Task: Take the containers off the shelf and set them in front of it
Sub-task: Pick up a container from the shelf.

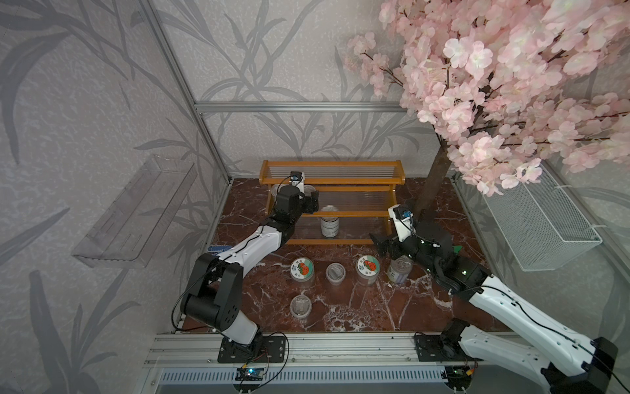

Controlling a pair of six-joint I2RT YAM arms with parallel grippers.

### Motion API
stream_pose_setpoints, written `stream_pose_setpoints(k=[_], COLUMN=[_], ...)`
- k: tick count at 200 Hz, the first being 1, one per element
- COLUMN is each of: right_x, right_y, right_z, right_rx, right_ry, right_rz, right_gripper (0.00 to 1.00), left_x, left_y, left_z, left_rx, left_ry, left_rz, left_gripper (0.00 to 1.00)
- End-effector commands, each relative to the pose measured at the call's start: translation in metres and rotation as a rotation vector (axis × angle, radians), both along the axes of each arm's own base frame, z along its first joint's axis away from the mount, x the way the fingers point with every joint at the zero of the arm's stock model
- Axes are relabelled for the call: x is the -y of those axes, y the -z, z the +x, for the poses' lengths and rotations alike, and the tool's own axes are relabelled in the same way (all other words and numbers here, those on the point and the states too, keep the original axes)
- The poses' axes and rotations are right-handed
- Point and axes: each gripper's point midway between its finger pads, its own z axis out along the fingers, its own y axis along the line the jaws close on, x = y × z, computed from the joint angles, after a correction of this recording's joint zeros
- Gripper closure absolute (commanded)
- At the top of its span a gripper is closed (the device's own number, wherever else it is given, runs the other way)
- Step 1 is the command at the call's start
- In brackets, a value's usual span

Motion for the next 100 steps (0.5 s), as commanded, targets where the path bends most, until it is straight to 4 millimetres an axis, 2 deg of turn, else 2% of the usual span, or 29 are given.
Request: stream_pose_setpoints(k=[1,39,100], right_x=[0.000,-0.001,-0.005], right_y=[-0.012,-0.012,-0.013], right_z=[0.002,0.003,0.006], right_rx=[0.020,0.022,0.022], right_ry=[0.003,0.004,-0.005], right_rz=[0.024,0.024,0.021], right_gripper=[0.01,0.01,0.01], left_x=[0.001,0.000,-0.001], left_y=[-0.003,0.000,-0.022], left_z=[0.004,0.003,-0.004], left_rx=[0.003,-0.007,0.027], left_ry=[-0.006,-0.004,0.003], left_rz=[0.020,0.038,0.027], left_gripper=[0.24,0.28,0.30])
